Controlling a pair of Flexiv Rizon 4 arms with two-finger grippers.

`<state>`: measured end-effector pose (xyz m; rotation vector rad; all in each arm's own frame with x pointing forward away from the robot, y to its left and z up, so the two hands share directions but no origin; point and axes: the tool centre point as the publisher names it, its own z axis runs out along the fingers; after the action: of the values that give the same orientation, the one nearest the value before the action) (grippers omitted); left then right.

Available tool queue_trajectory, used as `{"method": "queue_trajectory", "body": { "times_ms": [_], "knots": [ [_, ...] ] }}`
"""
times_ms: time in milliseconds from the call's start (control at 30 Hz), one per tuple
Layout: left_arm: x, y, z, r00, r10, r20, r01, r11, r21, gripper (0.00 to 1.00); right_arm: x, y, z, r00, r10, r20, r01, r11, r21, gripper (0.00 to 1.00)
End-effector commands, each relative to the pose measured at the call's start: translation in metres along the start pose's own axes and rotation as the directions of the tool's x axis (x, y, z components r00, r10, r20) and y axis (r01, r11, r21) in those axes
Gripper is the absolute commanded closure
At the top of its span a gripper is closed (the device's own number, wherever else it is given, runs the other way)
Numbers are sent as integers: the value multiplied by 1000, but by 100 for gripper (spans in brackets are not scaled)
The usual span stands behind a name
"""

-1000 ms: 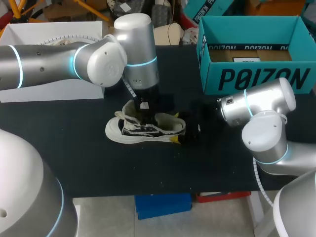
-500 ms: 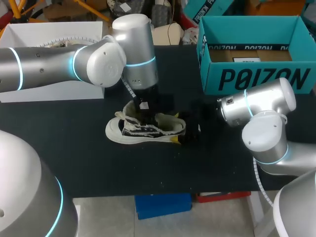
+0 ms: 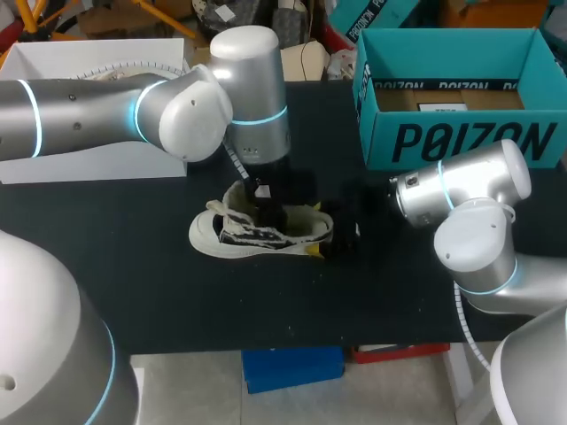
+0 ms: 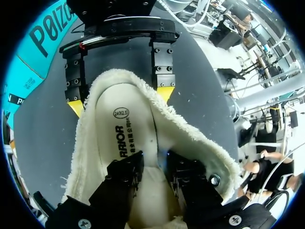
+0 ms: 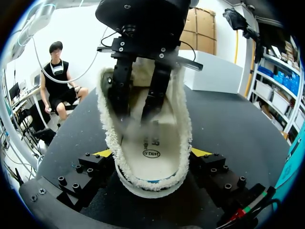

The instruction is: Take the shoe out of the shoebox, open the shoe tongue, remove and reinsert the insole, then place the shoe into the shoebox

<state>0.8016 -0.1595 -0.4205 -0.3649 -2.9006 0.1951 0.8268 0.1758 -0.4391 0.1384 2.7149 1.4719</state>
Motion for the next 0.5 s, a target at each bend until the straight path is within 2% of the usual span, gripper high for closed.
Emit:
{"method": "queue_trajectory", "body": {
  "times_ms": [33,267,333,400,500],
  "knots": [
    [6,-2,15,999,-3,54,5,999,-52,62,-1,-2,4,1000,2,2,-2,1000,2,100],
    [4,3,27,990,-8,139,27,991,-133,59,-1,-2,4,1000,2,2,-2,1000,2,100],
    [2,7,30,984,-6,181,40,982,-184,57,-1,-2,4,1000,2,2,-2,1000,2,100],
    [-1,11,34,977,-18,214,61,979,-192,55,-1,-2,4,1000,2,2,-2,1000,2,100],
    [-7,20,39,966,-39,255,93,975,-203,57,-1,-2,4,1000,2,2,-2,1000,2,100]
  ]
}}
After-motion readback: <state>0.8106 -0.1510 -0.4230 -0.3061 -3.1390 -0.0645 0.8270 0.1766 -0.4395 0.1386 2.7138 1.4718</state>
